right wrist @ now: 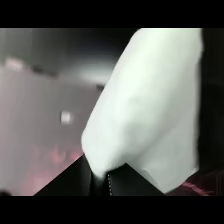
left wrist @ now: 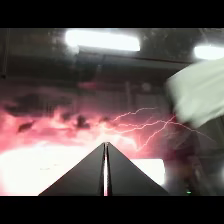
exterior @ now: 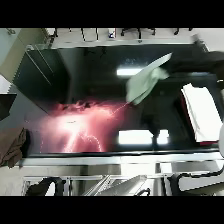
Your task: Fold the shirts.
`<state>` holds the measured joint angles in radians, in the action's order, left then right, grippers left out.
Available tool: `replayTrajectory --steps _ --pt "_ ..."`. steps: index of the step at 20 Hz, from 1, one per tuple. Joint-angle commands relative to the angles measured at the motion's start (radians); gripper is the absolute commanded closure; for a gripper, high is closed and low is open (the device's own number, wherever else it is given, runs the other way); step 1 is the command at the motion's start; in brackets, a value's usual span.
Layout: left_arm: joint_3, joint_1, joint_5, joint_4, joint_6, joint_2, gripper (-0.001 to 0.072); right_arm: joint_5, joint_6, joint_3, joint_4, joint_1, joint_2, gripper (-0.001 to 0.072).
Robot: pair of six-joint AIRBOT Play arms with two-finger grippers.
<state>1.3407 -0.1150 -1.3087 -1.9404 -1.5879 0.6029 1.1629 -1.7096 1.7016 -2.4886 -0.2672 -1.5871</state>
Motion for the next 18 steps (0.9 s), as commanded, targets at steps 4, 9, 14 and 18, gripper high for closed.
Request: replayTrajectory --steps 4,9,14,18 --pt "0.000 -0.001 -0.004 0.001 -0.001 0.000 0.0693 0.040 0.061 0.087 0.000 -0.369 0.028 0.0694" --pt "0.000 -0.001 -0.004 0.000 0.000 0.000 0.0693 0.084 0.066 0.087 0.017 -0.520 0.028 0.0694" --pt "0.000 -0.001 -0.005 0.000 0.000 0.000 0.0693 0.260 0.175 0.087 0.084 -0.586 0.050 0.0694" --pt "0.000 -0.001 -0.011 0.000 0.000 0.000 0.0694 0.391 0.251 0.085 0.288 -0.593 0.129 0.0693"
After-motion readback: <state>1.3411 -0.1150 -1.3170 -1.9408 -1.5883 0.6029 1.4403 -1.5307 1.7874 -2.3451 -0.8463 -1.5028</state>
